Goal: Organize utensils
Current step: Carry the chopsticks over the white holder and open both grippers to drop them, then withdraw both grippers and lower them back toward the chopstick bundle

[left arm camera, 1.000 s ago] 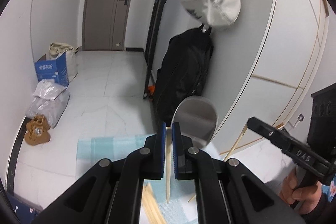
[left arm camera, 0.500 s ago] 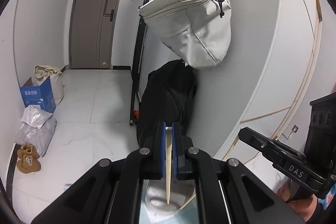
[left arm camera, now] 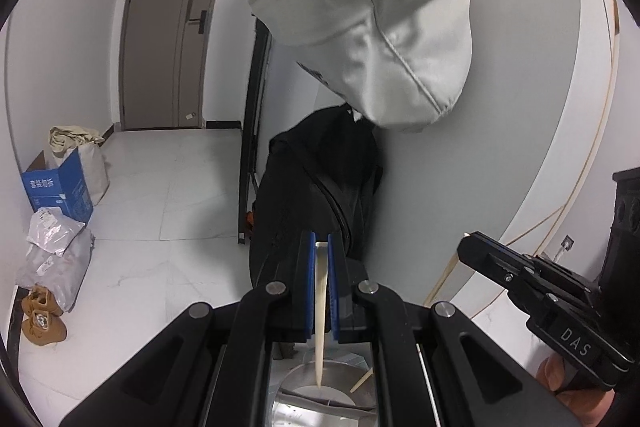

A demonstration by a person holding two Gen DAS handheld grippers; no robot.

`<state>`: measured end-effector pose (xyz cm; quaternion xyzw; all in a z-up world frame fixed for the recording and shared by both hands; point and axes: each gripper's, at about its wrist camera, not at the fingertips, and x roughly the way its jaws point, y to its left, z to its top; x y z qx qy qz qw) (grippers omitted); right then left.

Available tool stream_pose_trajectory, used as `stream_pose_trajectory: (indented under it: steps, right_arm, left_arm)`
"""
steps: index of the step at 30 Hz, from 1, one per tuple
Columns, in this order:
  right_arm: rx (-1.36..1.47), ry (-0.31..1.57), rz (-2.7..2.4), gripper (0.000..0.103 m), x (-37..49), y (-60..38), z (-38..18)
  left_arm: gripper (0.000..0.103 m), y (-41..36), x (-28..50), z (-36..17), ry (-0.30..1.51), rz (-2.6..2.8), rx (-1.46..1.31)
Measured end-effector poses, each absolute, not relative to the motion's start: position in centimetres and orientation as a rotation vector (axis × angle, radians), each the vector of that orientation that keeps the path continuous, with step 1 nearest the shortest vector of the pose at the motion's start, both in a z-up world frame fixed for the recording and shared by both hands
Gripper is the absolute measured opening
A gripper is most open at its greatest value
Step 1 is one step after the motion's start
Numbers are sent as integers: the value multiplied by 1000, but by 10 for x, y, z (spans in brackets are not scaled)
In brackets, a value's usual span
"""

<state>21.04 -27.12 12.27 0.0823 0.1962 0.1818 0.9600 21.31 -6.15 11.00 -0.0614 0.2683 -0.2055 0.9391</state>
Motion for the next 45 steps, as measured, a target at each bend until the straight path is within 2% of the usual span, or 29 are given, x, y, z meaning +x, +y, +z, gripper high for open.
stream_pose_trajectory:
  steps: [7, 13, 18, 21, 22, 24, 25, 26, 33, 36, 38, 40, 42, 45]
  right_arm:
    - [124, 400, 361, 5, 216, -263, 102]
    - [122, 448, 390, 5, 222, -257, 83]
    - [200, 491, 444, 9, 224, -261, 73]
    - [275, 506, 459, 19, 227, -269, 71]
    - [295, 508, 459, 21, 227, -271, 70]
    - [325, 509, 448, 22, 224, -276, 69]
    - [333, 508, 443, 26, 222, -278, 69]
    - [341, 508, 437, 31, 218, -281, 69]
    - [370, 503, 418, 34, 195, -289, 71]
    - [376, 495, 421, 38, 185, -286, 75]
    - [382, 488, 428, 43, 179, -284, 77]
    - [380, 479, 434, 45, 173, -281, 79]
    - [378, 469, 445, 52, 164, -276, 82]
    - [364, 448, 462, 55, 150, -268, 87]
  left_arm:
    - [2, -63, 213, 93, 553, -460, -86]
    - [2, -59, 212, 83, 626, -530, -113]
    - [2, -49, 212, 78, 705, -574, -175]
    - [4, -42, 201, 82, 709, -553, -186]
    - [7, -40, 203, 83, 708, -541, -188]
    - [24, -32, 199, 85, 704, -516, -200]
    - [36, -28, 198, 86, 698, -502, -210]
    - [41, -24, 196, 87, 689, -485, -219]
    - [42, -16, 182, 90, 662, -390, -200]
    - [47, -18, 177, 93, 653, -366, -193]
    - [55, -17, 169, 96, 634, -345, -189]
    - [56, -16, 164, 99, 615, -333, -185]
    - [56, -18, 161, 101, 613, -320, -176]
    - [56, -14, 152, 101, 601, -299, -176]
